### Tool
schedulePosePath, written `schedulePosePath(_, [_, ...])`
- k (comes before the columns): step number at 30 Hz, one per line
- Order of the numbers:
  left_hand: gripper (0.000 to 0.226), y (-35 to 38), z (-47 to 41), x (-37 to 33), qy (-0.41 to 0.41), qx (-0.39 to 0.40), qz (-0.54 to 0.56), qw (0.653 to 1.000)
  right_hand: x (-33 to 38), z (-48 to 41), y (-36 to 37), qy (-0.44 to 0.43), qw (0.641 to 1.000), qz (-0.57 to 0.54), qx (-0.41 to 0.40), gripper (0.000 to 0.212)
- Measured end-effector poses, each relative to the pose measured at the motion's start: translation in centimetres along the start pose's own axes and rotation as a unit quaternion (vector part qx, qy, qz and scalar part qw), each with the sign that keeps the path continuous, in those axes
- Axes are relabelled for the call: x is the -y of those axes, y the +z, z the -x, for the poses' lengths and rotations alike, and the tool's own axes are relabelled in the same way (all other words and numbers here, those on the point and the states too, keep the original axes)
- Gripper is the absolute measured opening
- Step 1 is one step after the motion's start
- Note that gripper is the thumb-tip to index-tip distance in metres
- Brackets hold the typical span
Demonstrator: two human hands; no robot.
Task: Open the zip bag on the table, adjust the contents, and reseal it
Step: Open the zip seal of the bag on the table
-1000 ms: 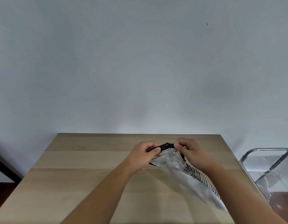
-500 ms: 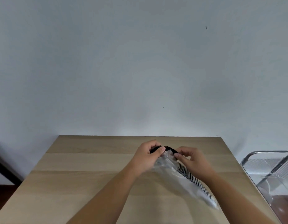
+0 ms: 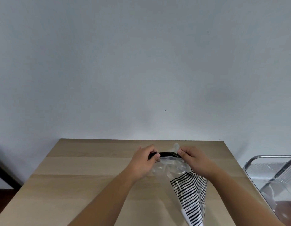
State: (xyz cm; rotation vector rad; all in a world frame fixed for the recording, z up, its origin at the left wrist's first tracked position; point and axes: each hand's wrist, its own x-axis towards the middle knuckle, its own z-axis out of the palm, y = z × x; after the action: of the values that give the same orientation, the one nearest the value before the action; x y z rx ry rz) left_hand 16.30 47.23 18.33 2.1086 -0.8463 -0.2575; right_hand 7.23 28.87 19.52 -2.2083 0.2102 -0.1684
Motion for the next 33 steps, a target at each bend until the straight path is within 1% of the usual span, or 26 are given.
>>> schedulePosePath(1, [0.028,0.0,-0.1,0.1,-0.004,-0.001,0.006,1.0,0.0,0.0,0.0,0.0,1.0,0.008,-0.005,0.043])
schedulePosePath(3, [0.024,0.1,-0.1,-0.2,-0.008,0.005,0.057,0.998,0.0,-0.1,0.2,-0.005,1.0,0.014,-0.021,0.043])
schedulePosePath(5, [0.021,0.6,0.0,-0.8,0.001,0.02,0.102,0.995,0.1,0.0,0.6,-0.017,0.999,0.023,-0.037,0.038])
schedulePosePath(7, [0.028,1.2,0.0,-1.2,0.015,0.016,0.107,0.994,0.2,0.2,1.0,-0.028,0.998,0.027,-0.053,0.033])
schedulePosePath(9, [0.033,1.3,0.1,-1.5,0.004,0.016,0.133,0.991,0.3,0.4,0.9,-0.034,0.998,0.0,-0.056,0.033])
schedulePosePath(11, [0.032,0.7,0.0,-1.4,-0.028,0.038,0.177,0.983,0.2,0.7,0.2,-0.036,0.997,-0.057,-0.027,0.029])
schedulePosePath(13, [0.03,-0.2,0.1,-1.0,-0.062,0.069,0.219,0.971,-0.1,0.9,-0.5,-0.02,0.996,-0.079,0.026,0.023])
schedulePosePath(15, [0.031,-0.7,0.2,-0.6,-0.086,0.086,0.27,0.955,-0.6,1.1,-0.6,0.002,0.996,-0.06,0.069,0.016])
schedulePosePath(18, [0.035,-0.9,0.3,-0.3,-0.1,0.094,0.323,0.936,-1.2,1.1,0.0,-0.008,0.997,-0.015,0.074,0.011])
schedulePosePath(20, [0.036,-1.0,0.5,-0.3,-0.102,0.105,0.327,0.934,-1.5,1.1,0.4,-0.019,0.998,-0.017,0.059,0.01])
schedulePosePath(22, [0.032,-1.4,0.5,-0.1,-0.101,0.115,0.314,0.937,-1.5,1.0,0.2,-0.023,0.998,-0.045,0.046,0.011])
schedulePosePath(26, [0.033,-2.3,0.3,0.9,-0.088,0.121,0.226,0.963,-1.3,0.6,-0.7,-0.026,0.997,-0.062,0.034,0.017])
schedulePosePath(28, [0.031,-2.4,0.2,1.1,-0.082,0.118,0.208,0.968,-1.1,0.4,-0.9,-0.025,0.998,-0.05,0.021,0.021])
schedulePosePath(31, [0.018,-1.9,0.3,0.5,-0.073,0.113,0.196,0.971,-0.7,0.3,-0.5,-0.036,0.999,-0.012,-0.015,0.028])
schedulePosePath(33, [0.012,-1.1,0.1,-0.1,-0.05,0.083,0.16,0.982,-0.4,0.3,-0.1,-0.046,0.998,0.013,-0.031,0.027])
